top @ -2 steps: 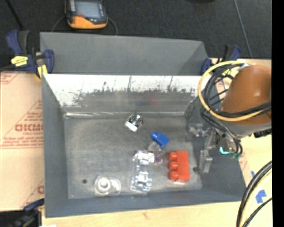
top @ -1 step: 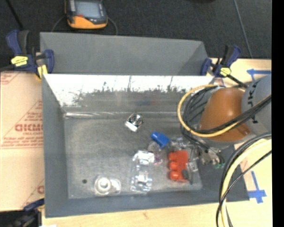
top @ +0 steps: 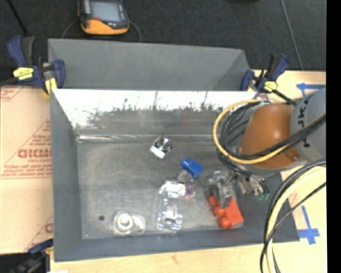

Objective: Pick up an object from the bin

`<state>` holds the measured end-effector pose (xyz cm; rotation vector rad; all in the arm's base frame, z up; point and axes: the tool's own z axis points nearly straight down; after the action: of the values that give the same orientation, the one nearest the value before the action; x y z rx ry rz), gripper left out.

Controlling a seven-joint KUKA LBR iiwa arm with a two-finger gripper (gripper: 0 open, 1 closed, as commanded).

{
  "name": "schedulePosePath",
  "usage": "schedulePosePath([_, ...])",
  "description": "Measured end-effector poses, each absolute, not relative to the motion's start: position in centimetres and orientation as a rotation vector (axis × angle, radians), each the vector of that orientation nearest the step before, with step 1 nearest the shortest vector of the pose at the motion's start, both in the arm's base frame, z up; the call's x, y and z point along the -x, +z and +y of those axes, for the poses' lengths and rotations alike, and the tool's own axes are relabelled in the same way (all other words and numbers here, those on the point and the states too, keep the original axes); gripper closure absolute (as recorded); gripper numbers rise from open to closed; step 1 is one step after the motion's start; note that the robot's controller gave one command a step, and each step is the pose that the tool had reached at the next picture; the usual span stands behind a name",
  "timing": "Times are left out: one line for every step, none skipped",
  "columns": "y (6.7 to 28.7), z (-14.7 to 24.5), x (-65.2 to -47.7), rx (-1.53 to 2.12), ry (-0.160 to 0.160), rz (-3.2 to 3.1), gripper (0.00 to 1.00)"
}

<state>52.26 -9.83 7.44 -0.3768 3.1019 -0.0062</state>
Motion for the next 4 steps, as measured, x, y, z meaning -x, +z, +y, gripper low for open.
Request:
schedulePosePath([19.4,-10.2,-49.8,0.421,-0.007,3.103,1.0])
schedulePosePath([23.0,-8.5,-49.2,0.051,-0.001,3.134,1.0])
schedulePosePath([17.6,-10.9,-47.1,-0.121,0.0,3.141,1.0])
schedulePosePath([13.3,-9.8,-47.6,0.087,0.0,3.141,1.0])
